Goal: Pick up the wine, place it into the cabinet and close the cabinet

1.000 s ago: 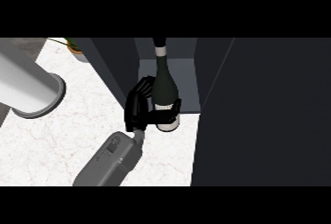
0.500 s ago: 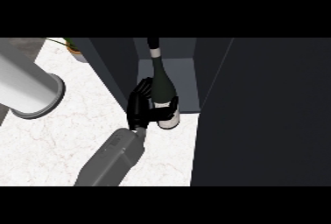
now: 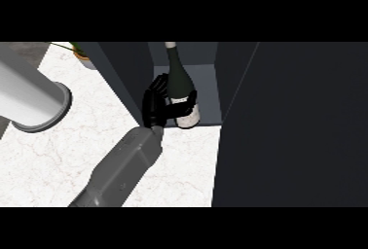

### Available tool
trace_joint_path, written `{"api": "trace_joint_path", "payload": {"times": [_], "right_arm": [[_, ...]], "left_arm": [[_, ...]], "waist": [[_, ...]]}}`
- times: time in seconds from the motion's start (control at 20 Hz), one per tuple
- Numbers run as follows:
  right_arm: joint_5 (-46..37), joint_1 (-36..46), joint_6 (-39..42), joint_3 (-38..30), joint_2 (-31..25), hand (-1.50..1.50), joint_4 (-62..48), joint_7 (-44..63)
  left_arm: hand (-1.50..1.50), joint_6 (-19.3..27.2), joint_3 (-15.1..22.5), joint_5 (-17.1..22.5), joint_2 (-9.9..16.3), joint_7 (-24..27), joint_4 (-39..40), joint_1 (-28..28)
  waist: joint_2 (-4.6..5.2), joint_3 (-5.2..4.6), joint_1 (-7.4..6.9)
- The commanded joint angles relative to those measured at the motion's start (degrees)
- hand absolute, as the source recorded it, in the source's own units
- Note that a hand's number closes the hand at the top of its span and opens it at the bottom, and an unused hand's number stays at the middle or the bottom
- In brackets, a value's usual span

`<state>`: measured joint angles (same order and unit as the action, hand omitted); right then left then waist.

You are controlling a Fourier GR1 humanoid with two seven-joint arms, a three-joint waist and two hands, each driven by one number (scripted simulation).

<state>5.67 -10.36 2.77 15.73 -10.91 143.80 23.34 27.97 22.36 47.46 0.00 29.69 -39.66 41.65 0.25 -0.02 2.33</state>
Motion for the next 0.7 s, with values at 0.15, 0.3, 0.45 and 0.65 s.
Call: {"api": "trace_joint_path", "payload": {"times": [0.15, 0.3, 0.45, 0.65], "right_arm": [[6.58, -3.91, 1.54, -1.53, -0.81, -1.5, 9.97, 2.56], [5.15, -2.69, 0.99, 0.1, 0.62, -1.5, 8.35, 2.71], [3.3, -3.8, 0.15, 3.09, 1.63, -1.5, 9.92, 4.11], [4.76, -4.61, 2.31, 1.17, 1.27, -1.5, 7.37, 0.01]], "left_arm": [[1.5, -0.34, -3.83, 2.49, 0.0, -0.61, 9.41, 9.45], [1.5, 2.13, -0.23, 5.64, 0.0, 0.31, 7.19, 9.4], [1.5, -2.02, -5.65, 2.73, 0.24, 0.63, 14.38, 13.03], [1.5, 4.07, -5.05, 0.59, -0.01, -0.46, 18.31, 19.97]], "waist": [[0.15, 0.02, 0.46], [0.06, -0.01, 0.28], [0.12, -0.03, -0.07], [0.16, 0.05, 0.64]]}}
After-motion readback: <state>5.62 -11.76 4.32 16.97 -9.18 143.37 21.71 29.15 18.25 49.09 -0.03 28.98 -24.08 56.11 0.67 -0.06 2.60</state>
